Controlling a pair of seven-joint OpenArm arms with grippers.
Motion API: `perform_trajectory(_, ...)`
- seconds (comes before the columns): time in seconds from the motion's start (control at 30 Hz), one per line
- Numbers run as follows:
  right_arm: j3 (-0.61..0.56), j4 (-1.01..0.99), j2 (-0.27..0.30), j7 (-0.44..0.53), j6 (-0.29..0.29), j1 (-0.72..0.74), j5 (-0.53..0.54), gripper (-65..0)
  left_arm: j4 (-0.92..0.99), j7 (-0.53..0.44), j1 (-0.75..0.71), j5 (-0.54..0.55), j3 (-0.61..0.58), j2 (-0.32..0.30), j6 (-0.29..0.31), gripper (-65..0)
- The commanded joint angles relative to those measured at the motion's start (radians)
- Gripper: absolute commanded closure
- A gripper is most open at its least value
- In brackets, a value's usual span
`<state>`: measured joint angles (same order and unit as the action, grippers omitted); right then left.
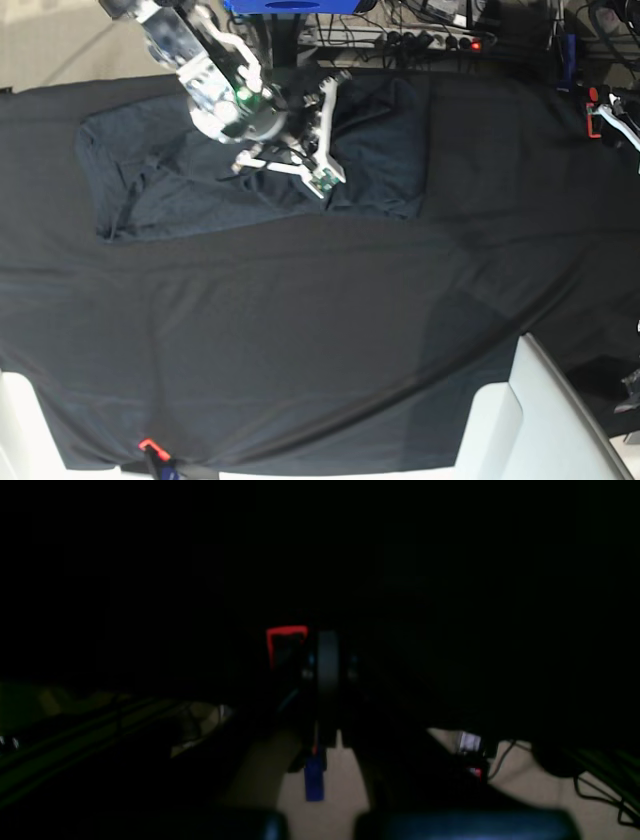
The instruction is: Fold the T-shirt properly
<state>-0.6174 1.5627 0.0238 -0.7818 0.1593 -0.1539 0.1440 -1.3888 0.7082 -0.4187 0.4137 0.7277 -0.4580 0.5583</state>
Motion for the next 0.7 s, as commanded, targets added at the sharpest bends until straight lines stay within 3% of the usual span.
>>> perform_trajectory(0.0,-0.002,0.000,-0.012,0.020,0.004,0.024,0.007,-0.8,-0.016,-0.012,-0.003,0.006,0.005,-0.017,0.006,0.0)
perform_trajectory(0.2,-0.002,-0.078,-0.045,0.022,0.004,0.066,0.007,-0.8,-0.011,-0.012,-0.001,0.004,0.005,0.001,0.006,0.0)
perform_trajectory(0.4,0.004,-0.132,-0.037,0.069,0.000,0.081,0.007,-0.8,-0.010,-0.012,-0.001,0.004,0.005,0.001,0.006,0.0)
perform_trajectory(0.67,0.006,-0.135,-0.034,0.065,-0.002,0.118,0.003,-0.8,-0.010,-0.012,0.001,0.004,0.005,0.000,0.006,0.0)
